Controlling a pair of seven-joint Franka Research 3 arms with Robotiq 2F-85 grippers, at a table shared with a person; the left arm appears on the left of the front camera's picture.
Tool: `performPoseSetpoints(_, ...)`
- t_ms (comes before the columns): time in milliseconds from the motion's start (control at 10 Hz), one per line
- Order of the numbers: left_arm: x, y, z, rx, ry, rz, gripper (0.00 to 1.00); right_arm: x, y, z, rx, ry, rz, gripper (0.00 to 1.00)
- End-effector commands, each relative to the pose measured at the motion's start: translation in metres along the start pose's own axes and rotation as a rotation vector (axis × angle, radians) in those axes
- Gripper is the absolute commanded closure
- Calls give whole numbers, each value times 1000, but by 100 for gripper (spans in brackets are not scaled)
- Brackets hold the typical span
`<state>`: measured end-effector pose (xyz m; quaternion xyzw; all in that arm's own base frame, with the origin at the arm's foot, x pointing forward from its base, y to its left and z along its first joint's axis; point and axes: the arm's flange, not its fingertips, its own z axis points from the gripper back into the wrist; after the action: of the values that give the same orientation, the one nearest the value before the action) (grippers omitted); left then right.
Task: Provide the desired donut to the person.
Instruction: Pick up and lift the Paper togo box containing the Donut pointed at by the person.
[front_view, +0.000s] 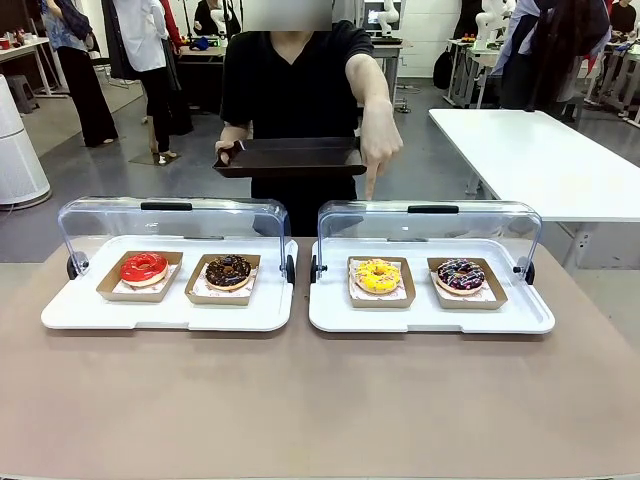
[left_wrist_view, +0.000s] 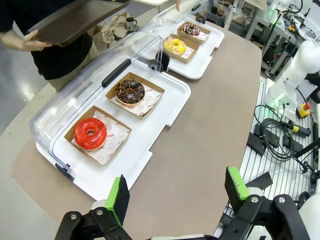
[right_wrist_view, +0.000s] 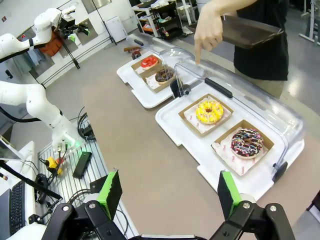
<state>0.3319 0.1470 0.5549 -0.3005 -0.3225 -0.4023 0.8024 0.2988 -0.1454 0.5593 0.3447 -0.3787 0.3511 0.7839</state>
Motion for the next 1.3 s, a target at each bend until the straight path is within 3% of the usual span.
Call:
performPoseSetpoints(0, 0, 1, 1, -11, -17, -14, 0, 2, -2, 0, 15, -28, 13, 0)
performPoseSetpoints(200, 0, 1, 1, -11, -17, -14, 0, 2, -2, 0, 15, -28, 13, 0)
performPoseSetpoints(400, 0, 1, 1, -11, -17, -14, 0, 17, 5, -8, 45, 53, 45, 0)
performPoseSetpoints(600, 0, 1, 1, -11, -17, -14, 0, 66, 17, -48, 60, 299, 118, 0)
performPoseSetpoints(900, 0, 1, 1, -11, -17, -14, 0, 139, 33, -150, -17, 651, 283, 0)
performPoseSetpoints(1200, 0, 1, 1, -11, -17, -14, 0, 139, 44, -256, 9, 894, 410, 0)
